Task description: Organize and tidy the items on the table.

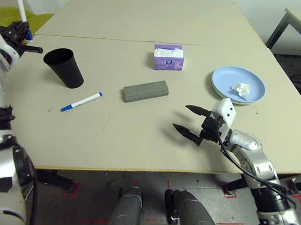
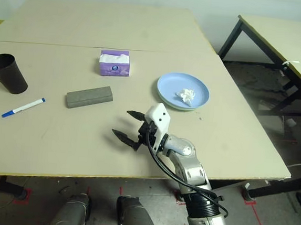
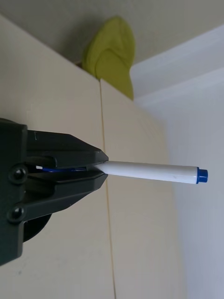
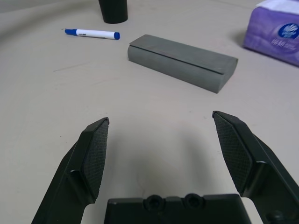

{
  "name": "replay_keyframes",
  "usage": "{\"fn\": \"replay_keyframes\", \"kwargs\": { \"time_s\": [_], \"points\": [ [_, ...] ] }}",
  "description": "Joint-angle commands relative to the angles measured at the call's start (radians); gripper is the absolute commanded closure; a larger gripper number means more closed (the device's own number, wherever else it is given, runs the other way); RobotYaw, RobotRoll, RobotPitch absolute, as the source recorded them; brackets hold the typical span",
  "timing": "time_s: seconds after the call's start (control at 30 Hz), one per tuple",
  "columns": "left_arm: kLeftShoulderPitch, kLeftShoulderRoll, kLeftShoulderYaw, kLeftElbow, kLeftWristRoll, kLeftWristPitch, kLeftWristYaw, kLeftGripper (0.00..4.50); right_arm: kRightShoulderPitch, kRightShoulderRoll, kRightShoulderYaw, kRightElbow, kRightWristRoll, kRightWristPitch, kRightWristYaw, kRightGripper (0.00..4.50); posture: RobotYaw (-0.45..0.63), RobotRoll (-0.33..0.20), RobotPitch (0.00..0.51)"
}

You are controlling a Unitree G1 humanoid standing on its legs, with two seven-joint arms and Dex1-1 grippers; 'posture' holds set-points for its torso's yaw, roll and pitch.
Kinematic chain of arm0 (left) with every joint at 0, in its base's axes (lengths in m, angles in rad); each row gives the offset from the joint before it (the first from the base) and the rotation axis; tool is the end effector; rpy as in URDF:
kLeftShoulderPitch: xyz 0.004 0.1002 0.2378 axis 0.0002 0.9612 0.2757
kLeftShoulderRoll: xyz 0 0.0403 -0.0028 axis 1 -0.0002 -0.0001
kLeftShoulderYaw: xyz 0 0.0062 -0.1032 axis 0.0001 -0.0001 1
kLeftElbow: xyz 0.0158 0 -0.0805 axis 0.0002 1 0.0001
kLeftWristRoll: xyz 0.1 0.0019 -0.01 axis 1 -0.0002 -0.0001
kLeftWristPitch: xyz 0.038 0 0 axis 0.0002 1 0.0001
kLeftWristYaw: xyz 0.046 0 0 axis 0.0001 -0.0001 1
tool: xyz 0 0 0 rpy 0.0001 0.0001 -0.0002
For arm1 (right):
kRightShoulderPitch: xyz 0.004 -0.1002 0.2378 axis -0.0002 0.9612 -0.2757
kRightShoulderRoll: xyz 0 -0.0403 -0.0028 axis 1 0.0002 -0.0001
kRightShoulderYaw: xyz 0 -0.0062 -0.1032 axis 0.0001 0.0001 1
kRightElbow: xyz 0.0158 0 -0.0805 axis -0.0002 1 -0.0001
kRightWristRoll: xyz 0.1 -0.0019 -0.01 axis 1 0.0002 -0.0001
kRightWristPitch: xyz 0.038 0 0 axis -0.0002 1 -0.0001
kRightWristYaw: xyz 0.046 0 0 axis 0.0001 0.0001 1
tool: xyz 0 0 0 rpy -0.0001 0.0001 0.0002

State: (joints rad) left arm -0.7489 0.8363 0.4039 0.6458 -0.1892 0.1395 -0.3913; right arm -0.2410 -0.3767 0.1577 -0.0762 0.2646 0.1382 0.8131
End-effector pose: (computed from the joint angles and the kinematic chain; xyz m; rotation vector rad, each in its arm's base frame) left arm 0.2695 0.3693 0.2319 0.2490 -0.1757 0.2150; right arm 0.2439 -0.1710 0.1040 -0.1835 -0.0569 1.0283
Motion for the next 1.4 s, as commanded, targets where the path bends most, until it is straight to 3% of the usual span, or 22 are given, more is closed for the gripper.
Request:
{"fn": "replay_keyframes", "kwargs": {
  "time_s": [0.03, 0.4, 0.73, 0.87, 1.07, 1.2, 1.4],
  "points": [
    [-0.004, -0.023, -0.01, 0.069, 0.006, -0.065, 0.006, 4.48, 0.015, -0.016, -0.01, -0.024, -0.004, 0.013, -0.006, 0.0, -0.08, 0.0, 0.142],
    [0.082, -0.064, 0.023, 0.1, -0.028, -0.113, 0.036, 4.48, -0.019, -0.037, -0.024, -0.026, 0.003, 0.02, 0.003, 0.0, -0.08, 0.0, 0.146],
    [0.105, -0.036, 0.041, 0.023, -0.061, -0.071, 0.027, 1.22, -0.047, -0.033, -0.022, -0.002, 0.003, 0.013, 0.012, 0.0, -0.07, 0.0, 0.149],
    [0.073, 0.007, -0.011, -0.102, -0.051, -0.038, -0.042, 0.02, -0.045, -0.03, -0.019, 0.008, 0.001, 0.003, 0.019, 0.0, -0.07, 0.0, 0.149],
    [-0.051, 0.024, -0.285, -0.48, -0.107, 0.173, -0.366, 0.02, -0.043, -0.024, -0.011, 0.026, -0.006, -0.013, 0.026, 0.0, -0.07, 0.0, 0.152],
    [0.047, 0.096, -0.471, -0.61, -0.028, 0.202, -0.559, 0.02, -0.041, -0.015, -0.001, 0.025, -0.011, -0.018, 0.024, 0.0, -0.08, 0.0, 0.152],
    [0.237, 0.261, -0.606, -0.531, 0.161, 0.196, -0.667, 0.02, -0.023, -0.009, 0.006, 0.005, -0.014, -0.02, 0.016, 0.0, -0.11, 0.0, 0.153]
  ]
}}
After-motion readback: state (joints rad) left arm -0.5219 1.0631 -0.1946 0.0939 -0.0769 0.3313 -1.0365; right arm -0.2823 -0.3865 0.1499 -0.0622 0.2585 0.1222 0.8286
